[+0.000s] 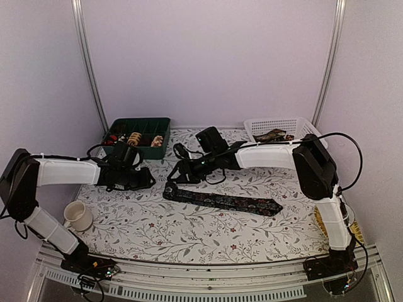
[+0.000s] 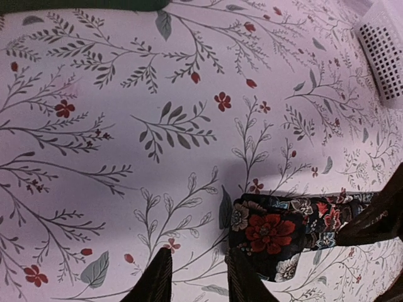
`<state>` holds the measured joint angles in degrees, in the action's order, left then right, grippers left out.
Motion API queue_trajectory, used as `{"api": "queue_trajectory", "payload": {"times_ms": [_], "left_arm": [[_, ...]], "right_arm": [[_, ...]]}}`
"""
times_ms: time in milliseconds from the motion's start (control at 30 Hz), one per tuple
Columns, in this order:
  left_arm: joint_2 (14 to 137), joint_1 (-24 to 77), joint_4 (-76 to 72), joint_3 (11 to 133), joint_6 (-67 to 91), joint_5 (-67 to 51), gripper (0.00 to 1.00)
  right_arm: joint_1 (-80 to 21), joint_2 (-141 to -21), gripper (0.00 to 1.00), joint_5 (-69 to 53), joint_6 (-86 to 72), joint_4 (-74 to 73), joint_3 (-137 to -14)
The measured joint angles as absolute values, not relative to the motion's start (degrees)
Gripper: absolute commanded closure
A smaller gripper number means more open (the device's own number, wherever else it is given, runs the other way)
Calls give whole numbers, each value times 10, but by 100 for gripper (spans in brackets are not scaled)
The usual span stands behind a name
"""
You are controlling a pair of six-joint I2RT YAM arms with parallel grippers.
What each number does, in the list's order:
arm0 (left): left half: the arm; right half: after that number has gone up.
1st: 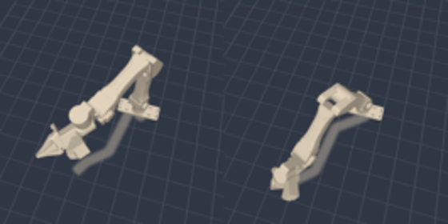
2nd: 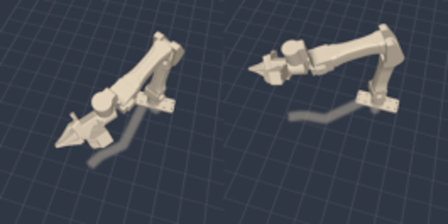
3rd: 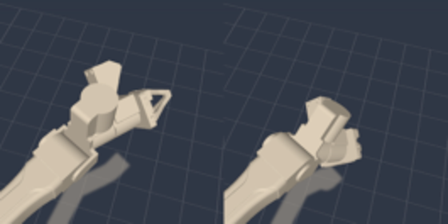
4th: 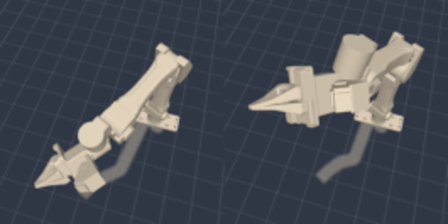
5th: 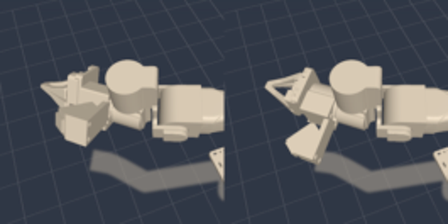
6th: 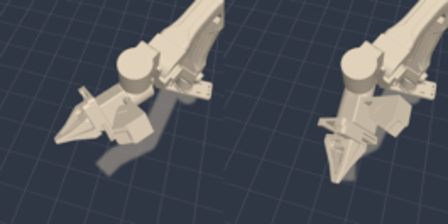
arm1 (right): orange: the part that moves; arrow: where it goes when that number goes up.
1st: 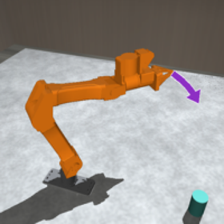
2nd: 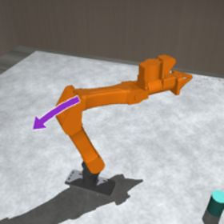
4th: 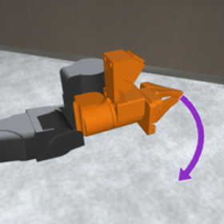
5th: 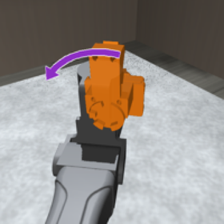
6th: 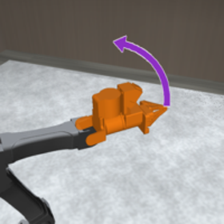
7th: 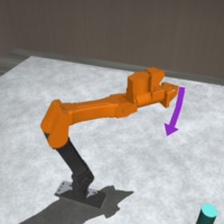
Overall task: Roll the ties
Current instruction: Roll the tie at the center of the board.
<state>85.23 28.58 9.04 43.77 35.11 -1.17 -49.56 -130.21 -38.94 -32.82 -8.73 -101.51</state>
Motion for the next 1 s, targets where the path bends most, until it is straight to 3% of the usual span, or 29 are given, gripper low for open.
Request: {"api": "queue_trajectory", "payload": {"times_ms": [400,1000], "left_arm": [[931,283,20,444,331,-91,82],[967,293,-19,472,326,-140,88]], "right_arm": [[-495,-1349,51,-407,-352,-86,-1018],[-495,-1383,53,-426,-382,-74,-1044]]}}
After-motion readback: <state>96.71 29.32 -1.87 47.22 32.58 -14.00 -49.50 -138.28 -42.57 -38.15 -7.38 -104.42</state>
